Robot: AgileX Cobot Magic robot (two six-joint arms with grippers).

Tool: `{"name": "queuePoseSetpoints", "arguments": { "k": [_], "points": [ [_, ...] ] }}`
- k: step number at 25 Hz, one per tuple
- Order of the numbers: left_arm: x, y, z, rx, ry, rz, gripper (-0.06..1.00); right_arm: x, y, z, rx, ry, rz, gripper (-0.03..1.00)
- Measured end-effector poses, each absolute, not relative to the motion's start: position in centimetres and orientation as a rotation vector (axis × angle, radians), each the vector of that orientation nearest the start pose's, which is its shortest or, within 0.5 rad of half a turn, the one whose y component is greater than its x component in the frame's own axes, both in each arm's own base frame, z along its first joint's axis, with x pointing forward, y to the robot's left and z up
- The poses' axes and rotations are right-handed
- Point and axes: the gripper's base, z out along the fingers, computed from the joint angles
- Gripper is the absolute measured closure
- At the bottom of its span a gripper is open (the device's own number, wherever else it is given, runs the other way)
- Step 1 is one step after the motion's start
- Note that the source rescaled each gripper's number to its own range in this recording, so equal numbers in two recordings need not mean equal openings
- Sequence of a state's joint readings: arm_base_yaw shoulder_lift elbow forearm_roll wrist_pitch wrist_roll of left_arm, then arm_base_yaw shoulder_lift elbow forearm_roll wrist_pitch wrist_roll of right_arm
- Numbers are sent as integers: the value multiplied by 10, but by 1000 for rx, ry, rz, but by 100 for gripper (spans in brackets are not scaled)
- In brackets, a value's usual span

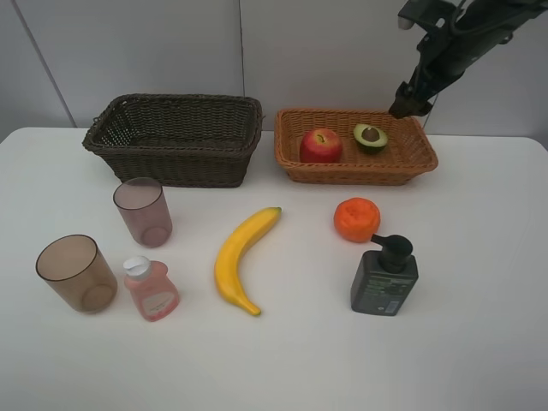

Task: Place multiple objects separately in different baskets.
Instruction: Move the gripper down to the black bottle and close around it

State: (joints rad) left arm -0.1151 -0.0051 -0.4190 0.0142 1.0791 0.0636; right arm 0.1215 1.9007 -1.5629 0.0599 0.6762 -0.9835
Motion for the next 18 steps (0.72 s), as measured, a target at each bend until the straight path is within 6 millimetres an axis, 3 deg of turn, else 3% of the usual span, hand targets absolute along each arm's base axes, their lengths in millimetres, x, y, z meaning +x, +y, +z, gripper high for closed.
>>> {"name": "queuePoseSetpoints", "arguments": {
  "k": [4, 8, 12, 18],
  "points": [
    [2, 1, 253, 191, 2130, -13, -5, 412, 62, 283, -1246, 2172, -265, -2],
    [2, 1, 253, 191, 2130, -13, -5, 394, 64, 290, -1195, 2223, -224, -2],
    [2, 1, 253, 191, 2130, -13, -5, 370, 61, 296, -1219, 2280, -193, -2],
    [2, 1, 253, 191, 2130, -13, -5, 329, 58, 321, -1262, 2299, -189, -2]
  ]
}}
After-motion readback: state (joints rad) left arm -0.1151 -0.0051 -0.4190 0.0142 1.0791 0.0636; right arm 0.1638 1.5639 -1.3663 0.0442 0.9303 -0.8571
